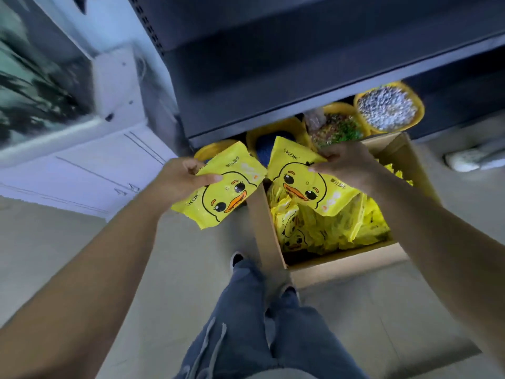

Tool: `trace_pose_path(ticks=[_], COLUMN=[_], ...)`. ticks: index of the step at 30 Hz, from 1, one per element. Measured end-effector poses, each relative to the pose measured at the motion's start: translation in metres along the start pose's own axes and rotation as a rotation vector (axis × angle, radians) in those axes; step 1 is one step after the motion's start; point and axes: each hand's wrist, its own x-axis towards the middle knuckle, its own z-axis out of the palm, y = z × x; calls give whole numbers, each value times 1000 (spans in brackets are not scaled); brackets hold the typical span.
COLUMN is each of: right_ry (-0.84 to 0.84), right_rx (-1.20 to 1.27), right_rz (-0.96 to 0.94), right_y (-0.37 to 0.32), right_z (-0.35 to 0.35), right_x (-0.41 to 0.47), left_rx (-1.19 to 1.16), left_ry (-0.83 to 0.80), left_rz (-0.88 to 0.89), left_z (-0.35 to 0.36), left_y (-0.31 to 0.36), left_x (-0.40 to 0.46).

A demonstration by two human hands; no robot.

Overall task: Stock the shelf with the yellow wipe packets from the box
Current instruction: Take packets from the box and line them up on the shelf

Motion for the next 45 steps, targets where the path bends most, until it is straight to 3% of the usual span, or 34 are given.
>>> trace_pose_path(ticks=[11,21,31,45], right_ry=[-108,34,132,143], right_rx=[-161,-184,-350,-403], right_rz=[-445,-648,-587,-491], right_y=[-177,-302,-395,-417], right_z=[-68,-83,-74,-92], right_x=[-69,-75,-53,14], left_rx=[73,47,178,227], left_ry=[268,394,431,415], left_rz=[136,291,452,499], left_z=[-139,-257,-357,-376], left_y=[59,66,78,126], left_x=[-122,-130,-90,3])
